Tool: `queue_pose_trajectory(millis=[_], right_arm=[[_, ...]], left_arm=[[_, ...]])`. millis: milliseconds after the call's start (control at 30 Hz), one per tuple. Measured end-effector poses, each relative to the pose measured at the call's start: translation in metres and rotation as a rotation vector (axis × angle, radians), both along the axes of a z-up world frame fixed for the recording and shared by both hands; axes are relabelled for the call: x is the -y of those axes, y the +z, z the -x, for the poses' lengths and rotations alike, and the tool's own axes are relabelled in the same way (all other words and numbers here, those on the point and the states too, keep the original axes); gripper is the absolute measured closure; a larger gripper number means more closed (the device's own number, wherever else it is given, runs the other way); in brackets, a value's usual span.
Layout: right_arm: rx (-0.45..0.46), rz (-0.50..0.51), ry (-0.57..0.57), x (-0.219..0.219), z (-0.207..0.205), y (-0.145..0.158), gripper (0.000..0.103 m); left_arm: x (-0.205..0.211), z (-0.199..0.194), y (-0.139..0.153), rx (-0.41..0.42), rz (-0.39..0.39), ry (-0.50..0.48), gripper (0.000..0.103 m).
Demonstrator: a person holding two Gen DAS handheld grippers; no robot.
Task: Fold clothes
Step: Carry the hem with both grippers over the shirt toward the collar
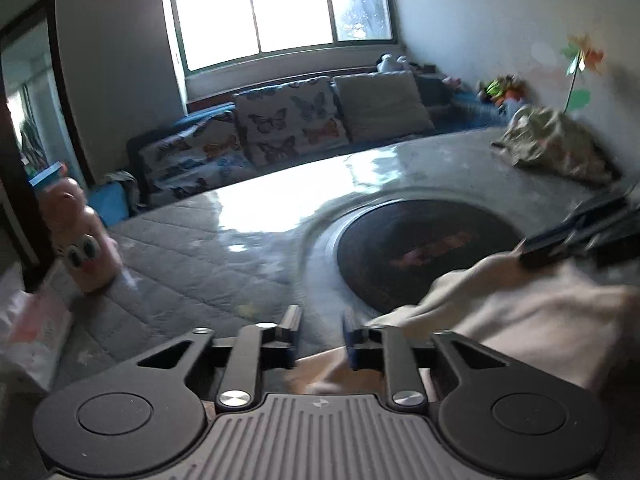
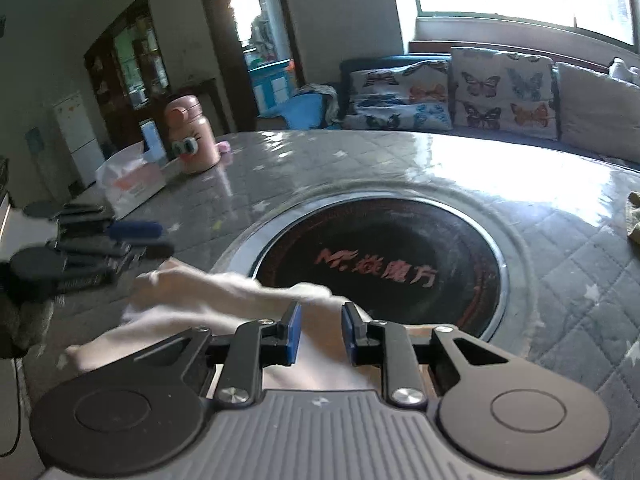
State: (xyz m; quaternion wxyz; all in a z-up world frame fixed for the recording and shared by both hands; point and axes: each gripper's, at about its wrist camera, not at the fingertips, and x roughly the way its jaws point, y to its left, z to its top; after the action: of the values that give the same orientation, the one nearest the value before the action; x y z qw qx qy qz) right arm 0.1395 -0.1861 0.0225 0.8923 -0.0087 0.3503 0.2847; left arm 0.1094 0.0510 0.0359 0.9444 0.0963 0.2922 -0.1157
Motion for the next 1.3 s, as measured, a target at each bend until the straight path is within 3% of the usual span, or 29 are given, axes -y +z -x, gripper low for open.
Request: queue_pose_trajectory(millis=[200, 400, 867, 1133, 1300], right_arm=[[-0.028, -0.011, 0.022, -0.018, -0.017, -0.008, 0.082], [-0.079, 0.011, 0.008, -0.038, -0.035, -0.026, 0.082], [-0.077, 0.003, -0.045, -0.013, -0.029, -0.022, 0.081], [-0.045, 0.076, -0.034, 0.015, -0.002, -0.013, 0.081], [-0.043, 0.089, -0.142, 0.042, 0.002, -0.016, 0.081]], left_arm=[[0.027, -0.012, -0.009, -0.080, 0.028, -0.080, 0.087], [0.034, -0.036, -0.027, -0.142, -0.010, -0.046, 0.081], [0.035, -0.035, -0.030, -0.132, -0.040, -0.037, 0.076], [0.036, -0.034, -0.033, -0.130, -0.048, -0.034, 0.073], [0.034, -0.033, -0.032, -0.124, -0.051, -0.021, 0.064]])
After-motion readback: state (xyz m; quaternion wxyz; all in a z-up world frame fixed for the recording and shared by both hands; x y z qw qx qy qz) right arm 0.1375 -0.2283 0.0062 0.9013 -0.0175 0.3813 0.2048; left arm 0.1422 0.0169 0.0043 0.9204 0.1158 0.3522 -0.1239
